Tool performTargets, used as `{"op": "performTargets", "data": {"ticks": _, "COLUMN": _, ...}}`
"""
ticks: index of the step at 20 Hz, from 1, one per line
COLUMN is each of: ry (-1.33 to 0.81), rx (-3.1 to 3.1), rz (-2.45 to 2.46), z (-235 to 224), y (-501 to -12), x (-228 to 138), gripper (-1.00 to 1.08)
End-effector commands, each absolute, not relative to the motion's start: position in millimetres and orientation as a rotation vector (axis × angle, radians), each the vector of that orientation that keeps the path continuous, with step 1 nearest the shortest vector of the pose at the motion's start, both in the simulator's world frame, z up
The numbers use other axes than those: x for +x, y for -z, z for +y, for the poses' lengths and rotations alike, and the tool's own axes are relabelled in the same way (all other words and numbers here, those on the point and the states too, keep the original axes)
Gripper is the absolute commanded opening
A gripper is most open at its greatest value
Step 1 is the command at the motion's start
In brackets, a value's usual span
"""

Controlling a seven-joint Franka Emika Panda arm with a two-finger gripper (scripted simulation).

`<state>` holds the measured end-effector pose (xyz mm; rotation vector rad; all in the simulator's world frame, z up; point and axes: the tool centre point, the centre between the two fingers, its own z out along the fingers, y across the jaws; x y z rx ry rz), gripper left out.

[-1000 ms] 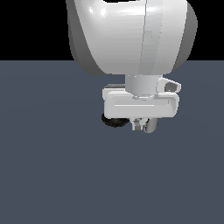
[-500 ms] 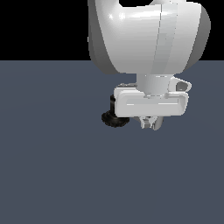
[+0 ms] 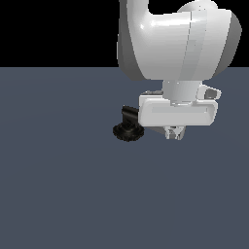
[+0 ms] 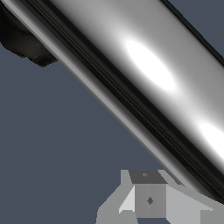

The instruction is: Turn on the faucet by rotating a designated handle.

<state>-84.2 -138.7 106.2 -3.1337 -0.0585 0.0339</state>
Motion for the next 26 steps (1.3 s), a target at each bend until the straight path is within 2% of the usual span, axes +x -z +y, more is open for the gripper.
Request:
{"op": "performTargets", "data": {"ticks": 1, "ry": -0.016, "rx": -3.136, "rz": -0.088, "z": -137.7, "y": -107.0, "x": -68.6, "gripper": -1.0}}
{"op": "performTargets", "data": {"ticks": 26, "ry": -0.006, "rx": -3.139, "rz": -0.07, "z": -197.9, "y": -109.1, "x": -1.8, "gripper": -1.0}}
